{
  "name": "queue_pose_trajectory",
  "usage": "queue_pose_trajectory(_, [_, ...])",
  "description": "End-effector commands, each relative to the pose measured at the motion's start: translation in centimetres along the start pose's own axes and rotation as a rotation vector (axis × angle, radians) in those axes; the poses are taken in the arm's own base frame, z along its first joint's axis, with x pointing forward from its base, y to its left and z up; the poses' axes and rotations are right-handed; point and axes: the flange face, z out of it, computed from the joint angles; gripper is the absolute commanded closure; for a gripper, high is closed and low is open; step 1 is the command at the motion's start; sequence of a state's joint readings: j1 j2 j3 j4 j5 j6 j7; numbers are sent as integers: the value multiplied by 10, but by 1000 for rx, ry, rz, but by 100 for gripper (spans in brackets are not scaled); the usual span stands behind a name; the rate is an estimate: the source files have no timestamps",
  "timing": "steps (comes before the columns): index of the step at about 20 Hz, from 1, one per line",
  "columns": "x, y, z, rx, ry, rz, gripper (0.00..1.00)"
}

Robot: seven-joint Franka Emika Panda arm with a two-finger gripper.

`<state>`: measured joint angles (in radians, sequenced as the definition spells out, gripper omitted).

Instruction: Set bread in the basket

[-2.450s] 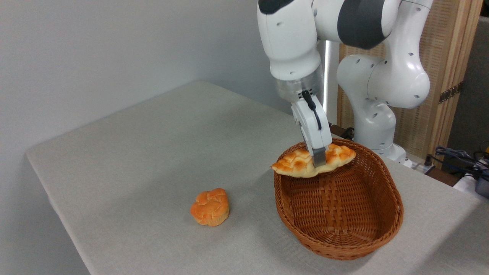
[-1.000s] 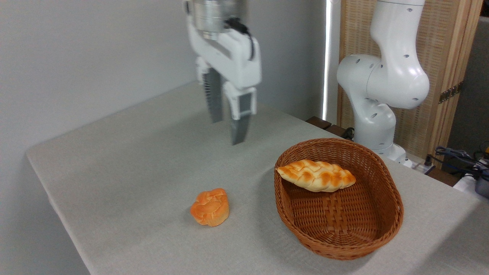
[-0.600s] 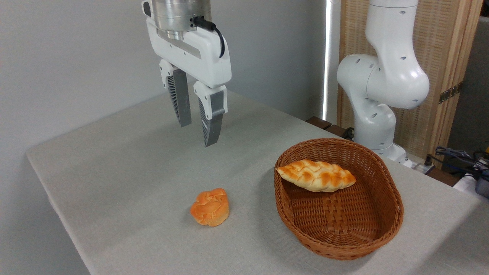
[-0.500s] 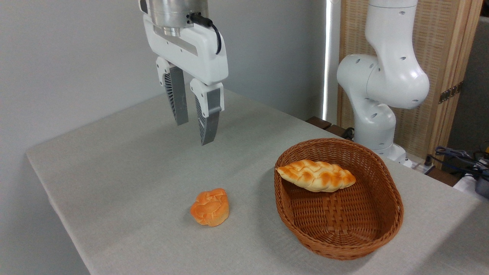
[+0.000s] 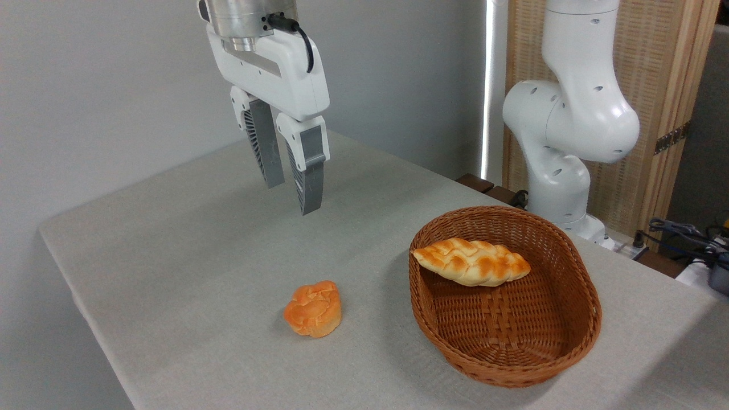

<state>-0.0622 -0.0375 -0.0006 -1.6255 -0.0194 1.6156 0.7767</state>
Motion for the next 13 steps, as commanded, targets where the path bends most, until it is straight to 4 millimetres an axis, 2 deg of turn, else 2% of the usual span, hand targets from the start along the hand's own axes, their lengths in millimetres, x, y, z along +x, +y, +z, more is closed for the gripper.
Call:
queue_pose_trajectory(1, [1, -1, -4, -2, -19, -14, 0])
queue_pose_trajectory(13, [-4, -4, -1, -20, -21, -17, 0])
